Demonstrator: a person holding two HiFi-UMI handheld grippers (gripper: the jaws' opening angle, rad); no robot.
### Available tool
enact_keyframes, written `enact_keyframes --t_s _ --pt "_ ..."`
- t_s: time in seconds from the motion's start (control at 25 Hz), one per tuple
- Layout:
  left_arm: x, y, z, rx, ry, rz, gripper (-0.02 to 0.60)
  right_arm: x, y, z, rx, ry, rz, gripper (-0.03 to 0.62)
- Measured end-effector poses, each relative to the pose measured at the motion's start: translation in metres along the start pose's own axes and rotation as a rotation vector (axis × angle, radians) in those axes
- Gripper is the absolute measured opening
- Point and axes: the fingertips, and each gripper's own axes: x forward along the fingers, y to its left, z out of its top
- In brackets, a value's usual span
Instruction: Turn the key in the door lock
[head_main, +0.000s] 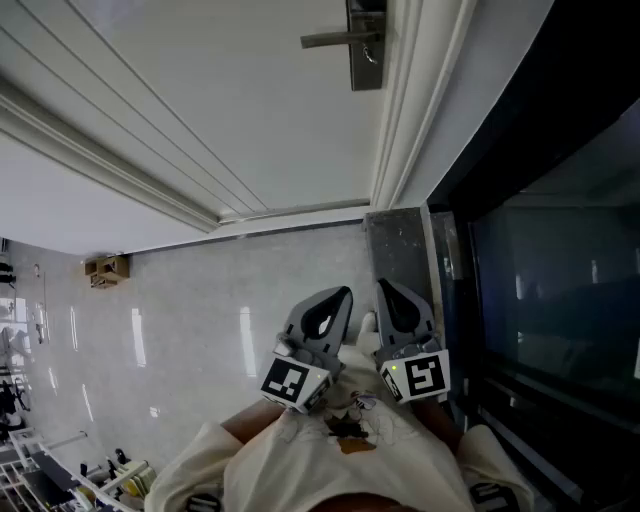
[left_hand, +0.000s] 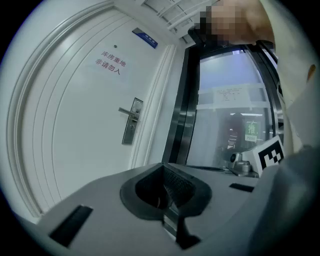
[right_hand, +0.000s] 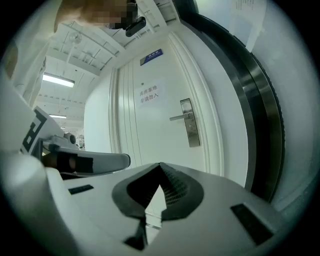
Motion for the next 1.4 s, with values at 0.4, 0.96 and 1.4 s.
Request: enact_keyframes --t_s 0.4,0.96,1.4 --pt "0.009 -0.018 -0.006 -0.042 0.018 -0.003 0.005 -0.018 -0.013 -0.009 -0.027 0.059 0.000 0.005" --pt "0.055 -0.011 -0.015 -0.135 0.053 0.023 0.005 0.014 -0.060 -0.009 -0.070 0.063 0.030 0.008" --pt "0.115 0.105 0.048 -0.099 -0.052 -0.027 0.005 0.151 -0.089 0.031 -0.321 0.074 -0.128 0.008"
